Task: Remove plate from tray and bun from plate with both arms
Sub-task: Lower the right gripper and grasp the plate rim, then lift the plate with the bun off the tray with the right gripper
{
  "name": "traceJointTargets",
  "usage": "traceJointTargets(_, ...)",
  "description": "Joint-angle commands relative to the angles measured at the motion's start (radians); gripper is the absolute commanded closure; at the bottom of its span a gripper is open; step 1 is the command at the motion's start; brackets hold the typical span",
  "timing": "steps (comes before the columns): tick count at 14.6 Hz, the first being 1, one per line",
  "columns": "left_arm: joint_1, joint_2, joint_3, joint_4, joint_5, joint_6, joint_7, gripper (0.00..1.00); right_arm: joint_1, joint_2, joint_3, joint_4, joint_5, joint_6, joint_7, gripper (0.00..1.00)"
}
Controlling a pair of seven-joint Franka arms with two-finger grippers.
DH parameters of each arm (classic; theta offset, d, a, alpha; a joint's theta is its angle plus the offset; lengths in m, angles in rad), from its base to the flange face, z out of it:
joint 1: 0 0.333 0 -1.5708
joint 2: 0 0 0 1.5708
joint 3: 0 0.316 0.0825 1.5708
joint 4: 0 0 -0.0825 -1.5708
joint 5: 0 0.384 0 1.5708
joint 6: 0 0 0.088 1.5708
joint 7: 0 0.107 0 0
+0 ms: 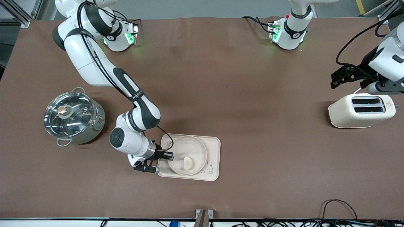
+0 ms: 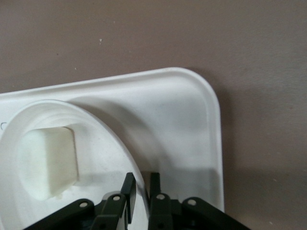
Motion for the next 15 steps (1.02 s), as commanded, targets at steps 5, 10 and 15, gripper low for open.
traceJointTargets(5,-0.001,0.001,-0.005,0.016,0.019,-0.003,0.005,0.0,-0.027,-0.043,0.069,-0.01,0.002,-0.003,-0.021,1.0)
traceJointTargets(10,-0.004,-0.011,-0.01,0.016,0.017,-0.008,-0.005,0.0,-0.181,-0.14,0.284,-0.17,0.0,-0.014,-0.07,1.0)
traceJointTargets(15,-0.004,-0.013,-0.01,0.016,0.016,-0.009,-0.008,0.0,-0.282,-0.396,0.365,-0.632,0.0,0.067,-0.084,1.0)
